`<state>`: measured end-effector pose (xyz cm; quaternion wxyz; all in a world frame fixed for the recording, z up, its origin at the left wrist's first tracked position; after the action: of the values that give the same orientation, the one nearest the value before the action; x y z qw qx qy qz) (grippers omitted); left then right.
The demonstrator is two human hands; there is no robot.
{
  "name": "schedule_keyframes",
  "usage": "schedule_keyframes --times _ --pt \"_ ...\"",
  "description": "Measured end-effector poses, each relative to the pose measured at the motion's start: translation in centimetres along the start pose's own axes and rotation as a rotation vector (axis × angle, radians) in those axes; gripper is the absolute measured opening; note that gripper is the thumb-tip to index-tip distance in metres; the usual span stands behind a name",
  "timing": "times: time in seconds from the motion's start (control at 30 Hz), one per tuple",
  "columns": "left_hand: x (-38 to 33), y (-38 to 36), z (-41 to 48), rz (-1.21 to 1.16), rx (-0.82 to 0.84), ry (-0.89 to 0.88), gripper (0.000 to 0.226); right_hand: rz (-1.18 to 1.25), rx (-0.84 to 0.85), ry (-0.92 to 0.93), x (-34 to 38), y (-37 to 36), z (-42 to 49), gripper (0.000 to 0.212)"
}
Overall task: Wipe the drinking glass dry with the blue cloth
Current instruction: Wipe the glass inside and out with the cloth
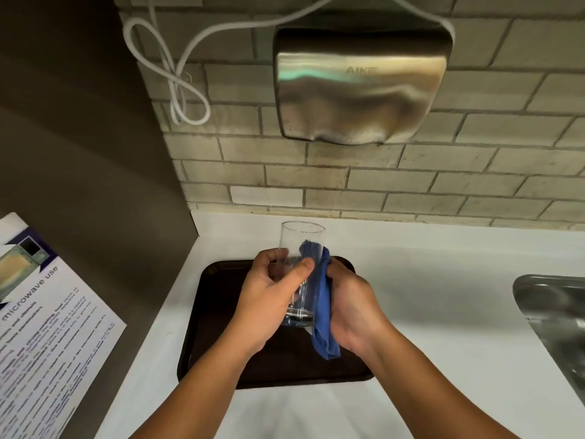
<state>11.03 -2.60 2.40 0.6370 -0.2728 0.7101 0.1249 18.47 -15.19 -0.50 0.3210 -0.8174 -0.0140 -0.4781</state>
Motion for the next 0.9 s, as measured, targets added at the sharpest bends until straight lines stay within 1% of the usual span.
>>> schedule_keyframes --times 0.07,0.13,0.17,0.23,0.3,0.37,0.47,0.53,0.57,0.63,0.7,0.8,0.9 --pt "0.4 0.2 0.1 0.012 -0.010 0.016 0.042 -0.047 0.030 0.042 0.5 -0.5 -0.1 0.030" --pt "0.3 0.3 0.1 -0.005 0.000 0.006 0.039 -0.076 0.002 0.102 0.8 -0.3 -0.2 0.030" --pt "0.1 0.3 0.1 -0.015 0.009 -0.010 0.038 -0.048 -0.008 0.103 0.6 -0.2 -0.3 0.031" --pt "0.0 0.2 0.2 -0.018 0.033 -0.035 0.037 0.040 -0.005 0.034 -0.1 0.0 -0.1 0.035" --pt "0.0 0.1 0.3 -0.027 0.036 -0.034 0.041 0.063 -0.008 -0.012 -0.4 0.2 0.0 0.038" --pt "0.1 0.3 0.3 -0.048 0.019 -0.029 0.050 0.051 0.010 0.017 0.1 0.1 0.1 0.036" --pt "0.3 0.6 0.3 -0.055 -0.009 -0.025 0.047 0.042 0.038 0.070 0.5 -0.4 0.1 0.035" --pt "0.3 0.7 0.3 -0.056 -0.019 -0.026 0.052 0.045 0.040 0.051 0.3 -0.4 0.3 0.035" --pt "0.3 0.8 0.3 -0.052 -0.029 -0.019 0.051 0.038 0.046 0.038 0.2 -0.5 0.3 0.037" --pt "0.6 1.1 0.4 -0.061 -0.048 -0.001 0.041 0.009 0.066 0.039 0.3 -0.8 0.1 0.036" --pt "0.8 1.1 0.4 -0.082 -0.050 0.019 0.036 -0.041 0.047 0.097 0.7 -0.8 0.0 0.035" --pt "0.5 0.9 0.5 -0.077 -0.042 0.005 0.040 -0.080 0.021 0.168 0.8 -0.7 -0.1 0.039" --pt "0.5 1.0 0.6 -0.083 -0.040 0.007 0.035 -0.047 0.066 0.068 0.2 -0.8 0.1 0.037"
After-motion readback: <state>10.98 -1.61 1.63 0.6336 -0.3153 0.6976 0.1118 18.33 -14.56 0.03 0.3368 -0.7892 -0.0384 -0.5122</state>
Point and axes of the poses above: each hand's wrist, its own z-axis towards the middle knuckle, its own y-axis out of the back of the hand, x = y × z, the point moved 10 cm from there along z, towards the middle knuckle, and after that the axes turned 2 degrees about x, right-handed, at the moved point
